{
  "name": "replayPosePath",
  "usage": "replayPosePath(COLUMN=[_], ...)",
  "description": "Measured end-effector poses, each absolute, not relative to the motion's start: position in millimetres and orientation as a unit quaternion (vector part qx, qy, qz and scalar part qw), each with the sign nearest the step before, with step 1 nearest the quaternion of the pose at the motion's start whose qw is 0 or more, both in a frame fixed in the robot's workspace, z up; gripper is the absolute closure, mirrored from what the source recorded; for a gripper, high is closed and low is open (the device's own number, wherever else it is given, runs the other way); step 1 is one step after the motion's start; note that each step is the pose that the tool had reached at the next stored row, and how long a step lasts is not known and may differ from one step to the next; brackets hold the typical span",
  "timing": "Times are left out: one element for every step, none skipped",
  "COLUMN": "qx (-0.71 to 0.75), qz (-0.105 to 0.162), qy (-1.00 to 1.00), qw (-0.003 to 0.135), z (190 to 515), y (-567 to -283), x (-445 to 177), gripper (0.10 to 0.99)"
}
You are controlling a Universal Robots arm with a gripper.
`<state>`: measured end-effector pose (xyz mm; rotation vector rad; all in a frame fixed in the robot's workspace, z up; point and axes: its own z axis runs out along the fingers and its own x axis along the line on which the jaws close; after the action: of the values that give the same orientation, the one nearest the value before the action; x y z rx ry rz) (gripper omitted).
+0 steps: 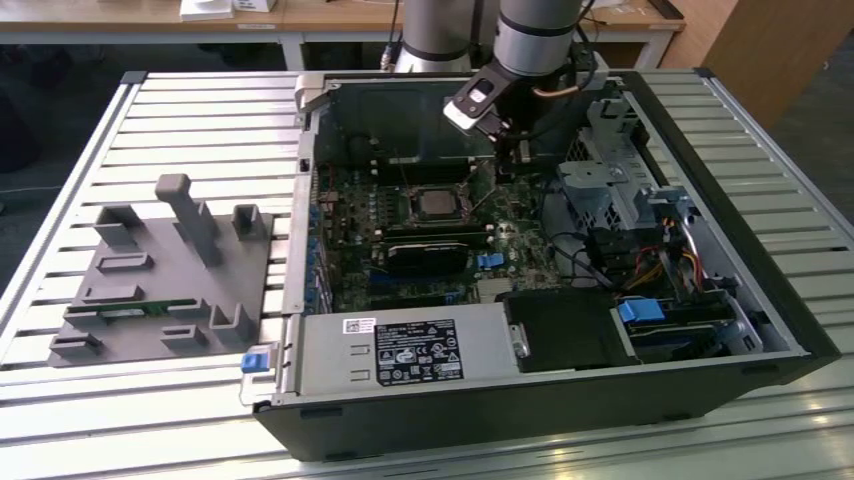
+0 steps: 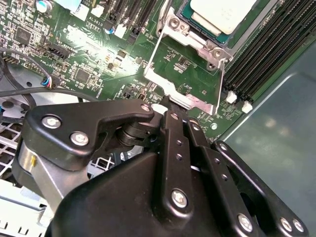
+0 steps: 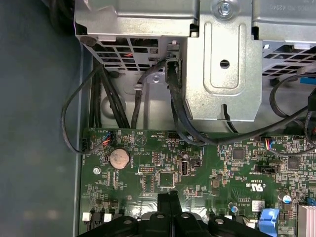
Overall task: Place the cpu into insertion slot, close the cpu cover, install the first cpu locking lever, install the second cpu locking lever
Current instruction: 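Close the cpu cover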
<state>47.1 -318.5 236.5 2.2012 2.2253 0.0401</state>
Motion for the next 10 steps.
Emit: replayPosePath(qx=[0.703,0.703,0.703,0.703,0.703,0.703,0.703,0.703,0.703,0.703], qz=[0.013,0.013,0.013,0.013,0.013,0.013,0.013,0.013,0.013,0.013], qy=[0.711,0.711,0.711,0.711,0.711,0.711,0.711,0.711,0.711,0.711], qw=[0.006,0.006,0.006,0.006,0.006,0.006,0.006,0.006,0.006,0.006], z=[236.5,236.5,236.5,236.5,236.5,236.5,236.5,236.5,236.5,236.5], y=[-318.5,-318.5,-318.5,-318.5,-318.5,-318.5,-318.5,-318.5,-318.5,-318.5], x=[46.9,46.7,46.5,46.3,46.1,45.9,45.7,45.4,45.2,45.0], gripper=[0.980,0.980,0.980,0.980,0.980,0.980,0.980,0.980,0.980,0.980])
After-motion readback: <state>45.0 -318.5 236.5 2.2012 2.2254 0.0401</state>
